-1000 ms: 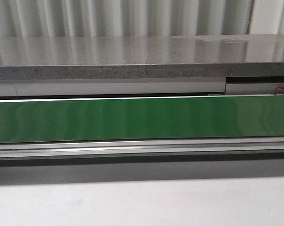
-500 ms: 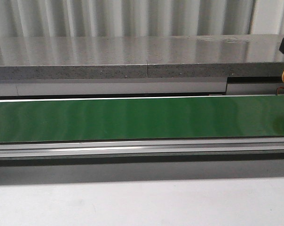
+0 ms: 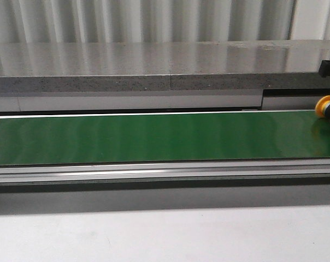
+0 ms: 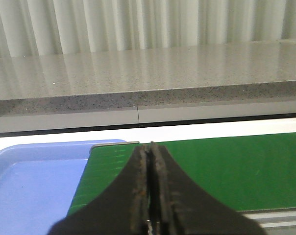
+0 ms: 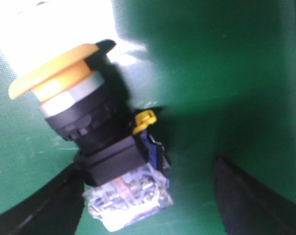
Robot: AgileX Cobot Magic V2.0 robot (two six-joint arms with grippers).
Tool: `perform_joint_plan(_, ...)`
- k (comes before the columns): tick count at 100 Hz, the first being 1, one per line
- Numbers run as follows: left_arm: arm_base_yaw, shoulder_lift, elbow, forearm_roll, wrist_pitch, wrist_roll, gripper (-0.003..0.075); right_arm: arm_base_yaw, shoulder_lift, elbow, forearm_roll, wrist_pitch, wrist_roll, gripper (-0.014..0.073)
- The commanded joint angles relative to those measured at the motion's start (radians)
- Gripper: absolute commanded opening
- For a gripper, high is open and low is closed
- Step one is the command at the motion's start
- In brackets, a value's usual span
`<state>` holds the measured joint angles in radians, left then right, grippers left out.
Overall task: Move button from right to left
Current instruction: 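Lift the button and set it on the belt end, open right gripper, then withdraw the open right gripper up from the belt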
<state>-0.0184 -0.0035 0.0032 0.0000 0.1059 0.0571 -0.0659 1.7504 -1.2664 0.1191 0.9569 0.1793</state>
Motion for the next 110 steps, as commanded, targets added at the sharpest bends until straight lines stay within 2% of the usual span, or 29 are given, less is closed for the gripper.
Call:
perform_joint_plan(1, -0.008, -0.032, 0.04, -0.008, -0.076, -0.007, -0.002, 0.017, -0.081, -0.023, 0.006, -0.029, -0.058, 0.0562)
perform_joint_plan(21, -0.008, -0.032, 0.04, -0.008, -0.076, -0.007, -0.002, 0.105, -0.183, -0.023, -0.001, -0.031, -0.179, 0.0561)
perform_joint_plan(28, -0.008, -0.032, 0.04, -0.008, -0.076, -0.007, -0.002, 0.141, -0.215, -0.023, -0.022, -0.031, -0.179, 0.0528)
perform_joint_plan(35, -0.008, -0.032, 0.04, -0.008, -0.076, -0.007, -0.002, 0.171, -0.243, -0.021, -0.046, -0.027, -0.179, 0.0428)
perform_joint_plan(52, -0.008, -0.032, 0.04, -0.008, -0.076, -0.007, -0.002, 0.214, -0.322, 0.025, -0.06, -0.034, -0.179, 0.0068)
perform_joint_plan(61, -0.008, -0.032, 0.04, -0.008, -0.076, -0.007, -0.002, 0.223, -0.377, 0.073, -0.061, -0.053, -0.179, -0.0073)
perform_joint_plan(110, -0.008, -0.032, 0.04, -0.008, -0.076, -0.007, -0.002, 0.223, -0.791, 0.438, -0.063, -0.259, -0.188, -0.0067)
